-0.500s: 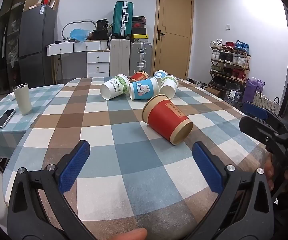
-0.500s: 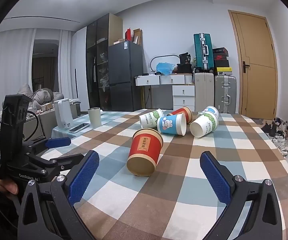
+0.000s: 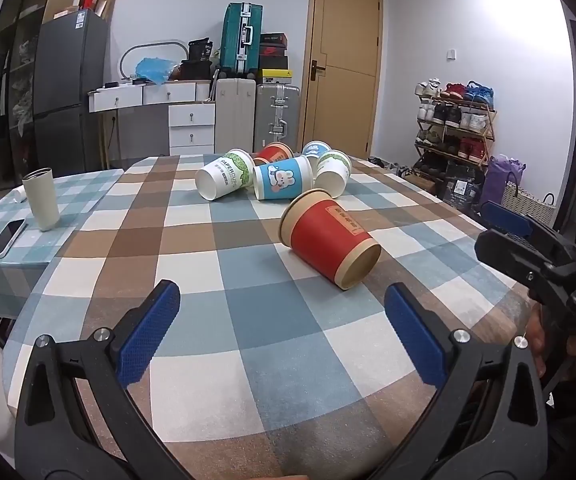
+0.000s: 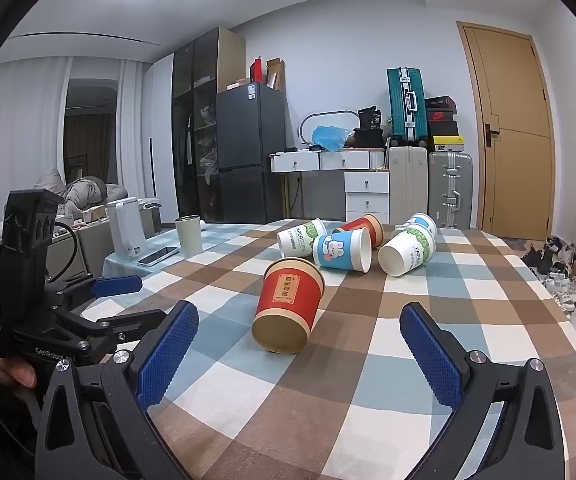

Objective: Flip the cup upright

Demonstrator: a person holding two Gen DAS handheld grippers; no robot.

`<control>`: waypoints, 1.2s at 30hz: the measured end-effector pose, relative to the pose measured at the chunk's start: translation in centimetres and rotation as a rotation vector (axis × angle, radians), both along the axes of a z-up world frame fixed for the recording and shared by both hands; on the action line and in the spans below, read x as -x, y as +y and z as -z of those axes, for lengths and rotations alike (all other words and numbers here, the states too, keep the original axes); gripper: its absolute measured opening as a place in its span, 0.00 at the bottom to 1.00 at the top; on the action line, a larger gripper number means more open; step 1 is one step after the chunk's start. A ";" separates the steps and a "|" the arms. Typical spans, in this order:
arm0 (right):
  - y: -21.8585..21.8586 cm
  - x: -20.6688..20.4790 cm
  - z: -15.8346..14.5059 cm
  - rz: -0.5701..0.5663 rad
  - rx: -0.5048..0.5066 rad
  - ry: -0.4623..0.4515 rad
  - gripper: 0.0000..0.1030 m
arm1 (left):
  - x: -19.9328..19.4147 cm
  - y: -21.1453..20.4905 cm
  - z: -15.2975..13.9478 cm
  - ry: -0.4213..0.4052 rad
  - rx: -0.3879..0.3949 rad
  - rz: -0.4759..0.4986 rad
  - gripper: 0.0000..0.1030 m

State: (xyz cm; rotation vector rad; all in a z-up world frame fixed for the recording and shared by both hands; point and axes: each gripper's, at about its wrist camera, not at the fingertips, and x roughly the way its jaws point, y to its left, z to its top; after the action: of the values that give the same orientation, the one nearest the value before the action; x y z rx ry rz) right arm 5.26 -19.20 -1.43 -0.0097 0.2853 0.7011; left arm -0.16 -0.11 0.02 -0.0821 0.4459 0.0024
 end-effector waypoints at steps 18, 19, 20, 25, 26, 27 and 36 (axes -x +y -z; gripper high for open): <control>0.0 -0.1 0.0 0.002 -0.002 -0.004 1.00 | 0.2 -0.2 -0.3 -0.004 -0.008 0.004 0.99; -0.1 0.1 -0.1 0.003 -0.001 -0.004 1.00 | 0.2 -0.2 -0.3 -0.004 -0.009 0.004 0.99; -0.1 0.2 -0.1 0.003 -0.002 -0.004 1.00 | 0.2 -0.2 -0.3 -0.004 -0.009 0.004 0.99; -0.2 0.1 -0.1 0.003 -0.003 -0.004 1.00 | 0.2 -0.2 -0.3 -0.004 -0.010 0.003 0.99; -0.1 0.1 -0.1 0.003 -0.003 -0.004 1.00 | 0.3 -0.3 -0.3 -0.004 -0.010 0.003 0.99; -0.2 0.1 -0.1 0.003 -0.003 -0.004 1.00 | 0.2 -0.2 -0.3 -0.004 -0.011 0.002 0.99; -0.3 0.0 -0.2 0.005 -0.003 -0.004 1.00 | 0.2 -0.4 -0.3 -0.002 -0.011 0.003 0.99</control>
State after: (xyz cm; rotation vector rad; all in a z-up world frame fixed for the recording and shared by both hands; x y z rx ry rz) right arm 5.26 -19.46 -1.20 -0.0077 0.2798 0.6968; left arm -0.37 -0.48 0.32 -0.0707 0.4436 0.0022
